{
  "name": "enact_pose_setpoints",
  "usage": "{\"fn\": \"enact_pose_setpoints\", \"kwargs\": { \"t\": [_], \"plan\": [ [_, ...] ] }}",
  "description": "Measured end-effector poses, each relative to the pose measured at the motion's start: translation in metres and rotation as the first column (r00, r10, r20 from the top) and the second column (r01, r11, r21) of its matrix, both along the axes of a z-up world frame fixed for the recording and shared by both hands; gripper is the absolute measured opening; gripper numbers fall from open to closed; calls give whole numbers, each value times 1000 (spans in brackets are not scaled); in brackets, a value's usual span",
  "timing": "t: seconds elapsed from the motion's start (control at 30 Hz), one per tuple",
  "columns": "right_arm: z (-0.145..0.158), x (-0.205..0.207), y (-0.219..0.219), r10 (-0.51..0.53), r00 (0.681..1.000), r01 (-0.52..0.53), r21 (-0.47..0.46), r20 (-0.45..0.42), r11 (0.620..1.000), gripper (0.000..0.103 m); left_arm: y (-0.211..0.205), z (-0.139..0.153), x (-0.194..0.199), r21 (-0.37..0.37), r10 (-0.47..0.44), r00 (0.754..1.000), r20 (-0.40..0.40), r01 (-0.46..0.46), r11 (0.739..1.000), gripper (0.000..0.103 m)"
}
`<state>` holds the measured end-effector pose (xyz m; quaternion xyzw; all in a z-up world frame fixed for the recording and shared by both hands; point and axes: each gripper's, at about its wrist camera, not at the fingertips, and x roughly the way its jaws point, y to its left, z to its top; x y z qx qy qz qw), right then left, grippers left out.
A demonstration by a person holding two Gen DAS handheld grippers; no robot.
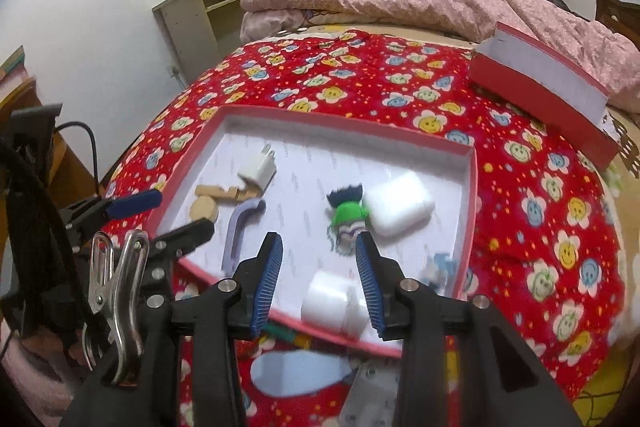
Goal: Organize rigid objects
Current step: 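Withdraw both tools from the tray toward the remaining objects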
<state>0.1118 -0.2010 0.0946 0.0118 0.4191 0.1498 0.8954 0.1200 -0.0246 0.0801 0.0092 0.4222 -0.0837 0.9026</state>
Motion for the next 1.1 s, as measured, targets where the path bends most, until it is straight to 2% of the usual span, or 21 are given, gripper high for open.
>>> {"fn": "enact_pose_setpoints", "kwargs": {
  "t": [0.13, 0.2, 0.47, 1.0, 1.1],
  "plan": [
    [-2, -20, 0, 9, 1000, -9, -3, 0, 1000, 41, 1, 2, -10, 0, -7, 1000, -1, 7, 1000, 82],
    [-4, -28, 0, 10, 1000, -10, -14, -1, 1000, 47, 2, 1, -16, 0, -12, 1000, -3, 12, 1000, 82],
    [-21, -62, 1, 16, 1000, -15, -118, 6, 993, 47, -4, -14, -32, 12, -35, 999, -39, 36, 999, 82],
    [-61, -94, -24, -107, 993, 98, -151, -53, 984, 47, -28, -36, -52, 33, -115, 990, -85, 118, 992, 82],
    [-65, -97, -26, -118, 992, 109, -157, -52, 982, 47, -33, -40, -55, 30, -130, 987, -94, 133, 991, 77]
  ]
}}
